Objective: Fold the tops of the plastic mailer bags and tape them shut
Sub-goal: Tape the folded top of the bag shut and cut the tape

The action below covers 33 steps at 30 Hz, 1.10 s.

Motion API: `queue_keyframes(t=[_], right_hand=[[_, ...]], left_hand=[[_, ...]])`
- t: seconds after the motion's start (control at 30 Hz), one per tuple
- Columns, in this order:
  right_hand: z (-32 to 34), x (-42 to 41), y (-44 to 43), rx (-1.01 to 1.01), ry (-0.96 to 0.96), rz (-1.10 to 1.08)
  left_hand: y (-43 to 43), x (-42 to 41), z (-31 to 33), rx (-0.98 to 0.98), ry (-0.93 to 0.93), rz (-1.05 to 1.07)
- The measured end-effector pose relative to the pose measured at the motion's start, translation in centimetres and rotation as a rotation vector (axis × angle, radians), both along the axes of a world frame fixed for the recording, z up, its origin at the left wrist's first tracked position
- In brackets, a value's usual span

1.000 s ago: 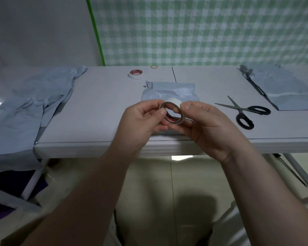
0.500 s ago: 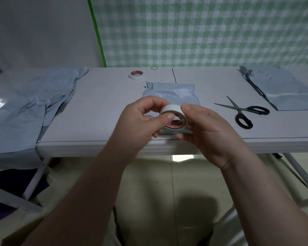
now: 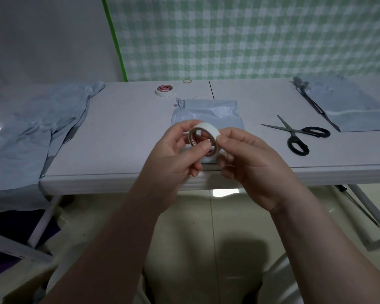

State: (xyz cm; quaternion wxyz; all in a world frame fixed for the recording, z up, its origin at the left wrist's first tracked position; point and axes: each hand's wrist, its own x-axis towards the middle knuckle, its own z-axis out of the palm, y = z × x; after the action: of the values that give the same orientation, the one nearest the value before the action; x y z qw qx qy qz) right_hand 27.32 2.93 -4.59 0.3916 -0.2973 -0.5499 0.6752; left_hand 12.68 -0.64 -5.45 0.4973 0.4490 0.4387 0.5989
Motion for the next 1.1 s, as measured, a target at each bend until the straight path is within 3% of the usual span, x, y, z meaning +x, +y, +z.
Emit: queue_keyframes(t=[0.13, 0.4, 1.1], right_hand=[[0.4, 0.0, 0.1, 0.013, -0.014, -0.013], [0.6, -0.1, -0.2, 0.185, -0.086, -0.027], [0.6, -0.3, -0.1, 0.206, -0.312, -0.077]], left_hand=[[-0.1, -0.5, 0.4, 0.050, -0.070, -0.036], [-0.2, -0.6, 0.1, 0.111, 0.028, -0.040], [-0.2, -0.3, -0.7, 0.142, 0.220, -0.044]])
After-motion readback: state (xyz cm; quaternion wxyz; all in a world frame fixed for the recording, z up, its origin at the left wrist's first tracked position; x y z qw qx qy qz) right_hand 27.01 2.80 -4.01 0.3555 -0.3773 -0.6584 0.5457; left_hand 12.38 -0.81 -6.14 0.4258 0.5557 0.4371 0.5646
